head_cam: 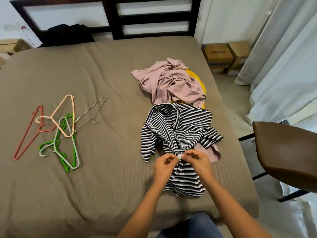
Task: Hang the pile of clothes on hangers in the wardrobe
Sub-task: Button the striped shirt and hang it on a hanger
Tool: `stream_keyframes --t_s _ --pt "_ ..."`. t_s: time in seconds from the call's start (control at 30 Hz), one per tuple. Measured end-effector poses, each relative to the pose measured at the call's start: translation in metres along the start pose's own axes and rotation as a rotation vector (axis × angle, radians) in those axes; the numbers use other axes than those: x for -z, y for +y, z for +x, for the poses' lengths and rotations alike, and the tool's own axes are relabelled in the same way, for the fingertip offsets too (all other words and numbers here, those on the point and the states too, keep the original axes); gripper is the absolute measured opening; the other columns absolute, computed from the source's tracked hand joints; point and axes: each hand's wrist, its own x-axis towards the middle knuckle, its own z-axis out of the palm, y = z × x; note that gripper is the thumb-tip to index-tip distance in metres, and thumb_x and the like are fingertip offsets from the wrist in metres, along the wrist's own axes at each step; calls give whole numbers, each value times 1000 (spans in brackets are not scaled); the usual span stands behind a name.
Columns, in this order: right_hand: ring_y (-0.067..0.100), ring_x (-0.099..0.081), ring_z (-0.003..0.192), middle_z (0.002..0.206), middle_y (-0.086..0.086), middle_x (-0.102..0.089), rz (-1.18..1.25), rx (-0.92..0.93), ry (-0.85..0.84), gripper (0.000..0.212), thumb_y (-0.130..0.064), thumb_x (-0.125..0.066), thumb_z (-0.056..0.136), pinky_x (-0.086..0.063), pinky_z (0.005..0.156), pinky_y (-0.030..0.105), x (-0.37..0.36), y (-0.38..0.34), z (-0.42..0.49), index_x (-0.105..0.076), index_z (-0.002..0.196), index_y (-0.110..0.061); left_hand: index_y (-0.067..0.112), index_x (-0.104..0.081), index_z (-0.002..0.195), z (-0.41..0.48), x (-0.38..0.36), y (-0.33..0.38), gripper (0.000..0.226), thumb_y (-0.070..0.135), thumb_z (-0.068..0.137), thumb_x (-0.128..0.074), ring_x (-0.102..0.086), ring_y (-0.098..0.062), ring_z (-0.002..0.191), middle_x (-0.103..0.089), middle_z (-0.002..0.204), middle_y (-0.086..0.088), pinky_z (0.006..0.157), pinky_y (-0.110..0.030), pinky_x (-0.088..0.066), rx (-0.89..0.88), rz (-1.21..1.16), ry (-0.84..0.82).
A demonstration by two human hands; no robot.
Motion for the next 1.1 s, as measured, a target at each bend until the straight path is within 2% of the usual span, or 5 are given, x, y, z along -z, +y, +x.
stream_keyframes --t_s 0.27,0.57,0.77,1.0,1.1 --pt "-3 -54 53 60 -5 -61 -198 58 -68 10 -2 -77 73 -44 57 10 6 3 5 -71 79 -7 17 -71 75 -2 2 -3 10 15 84 -67 -56 -7 62 -66 64 3 62 -24 -46 -39 90 32" --pt "12 -66 70 74 2 -72 -288 -5 -80 12 -8 -78 72 -53 75 29 11 6 10 -73 83 -6 32 -67 70 -2 -1 -2 21 15 83 -67 -55 1 58 -65 61 11 59 -18 -45 -94 174 41" --pt "-3 -55 53 63 -2 -66 -424 52 -78 7 -11 -78 73 -44 58 13 7 1 8 -71 75 -9 37 -62 68 1 -2 -5 26 17 83 -65 -55 -1 58 -64 63 10 61 -21 -45 -154 309 71" --pt "14 -68 66 68 3 -72 -357 32 -109 8 -4 -71 75 -54 69 26 7 3 4 -71 76 -12 19 -69 81 7 -1 -8 5 18 84 -65 -59 0 64 -64 66 11 67 -22 -48 -137 398 37" --pt "14 -67 63 66 7 -71 -281 -6 -103 13 2 -62 80 -50 61 21 5 0 2 -69 75 -8 19 -69 84 8 0 -9 7 15 85 -64 -58 3 64 -63 67 14 66 -16 -46 -165 439 -9"
